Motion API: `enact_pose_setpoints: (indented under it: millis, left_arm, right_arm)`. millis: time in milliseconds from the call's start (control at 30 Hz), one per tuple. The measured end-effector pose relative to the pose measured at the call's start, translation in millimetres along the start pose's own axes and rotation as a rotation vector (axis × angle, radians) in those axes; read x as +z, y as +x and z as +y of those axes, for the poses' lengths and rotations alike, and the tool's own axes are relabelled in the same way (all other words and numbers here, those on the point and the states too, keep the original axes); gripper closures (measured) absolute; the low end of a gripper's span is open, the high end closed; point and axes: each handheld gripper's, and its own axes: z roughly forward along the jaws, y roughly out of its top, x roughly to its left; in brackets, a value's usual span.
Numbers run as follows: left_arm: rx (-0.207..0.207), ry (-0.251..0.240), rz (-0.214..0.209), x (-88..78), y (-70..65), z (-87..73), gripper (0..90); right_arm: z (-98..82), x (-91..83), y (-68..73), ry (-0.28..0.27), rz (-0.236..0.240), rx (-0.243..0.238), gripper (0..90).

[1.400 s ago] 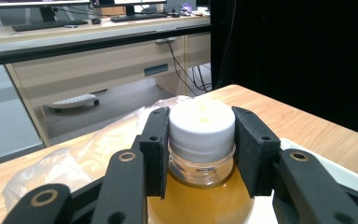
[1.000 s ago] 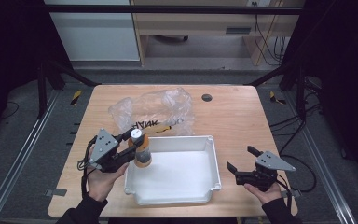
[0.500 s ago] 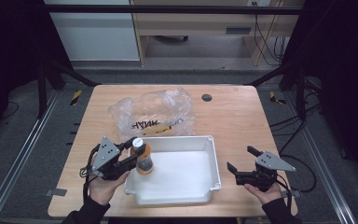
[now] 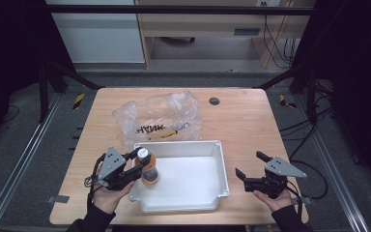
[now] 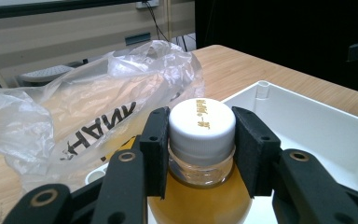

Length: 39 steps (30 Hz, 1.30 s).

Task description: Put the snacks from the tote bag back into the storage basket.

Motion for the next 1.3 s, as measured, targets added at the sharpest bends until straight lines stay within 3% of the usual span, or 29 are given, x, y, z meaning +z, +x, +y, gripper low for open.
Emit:
enact_pose_setpoints:
  millis: [600,1300]
  left_arm:
    - [0.008,0.04,0.02,4.1,5.2,-7.8,58.9]
    - [-0.012,0.008,0.038,4.7,4.7,-13.5,58.3]
  right_arm:
    - [0.0,0.1,0.4,0.002,-0.001,-0.003,3.2]
    - [0.1,0.1,0.8,0.003,-0.001,-0.005,3.2]
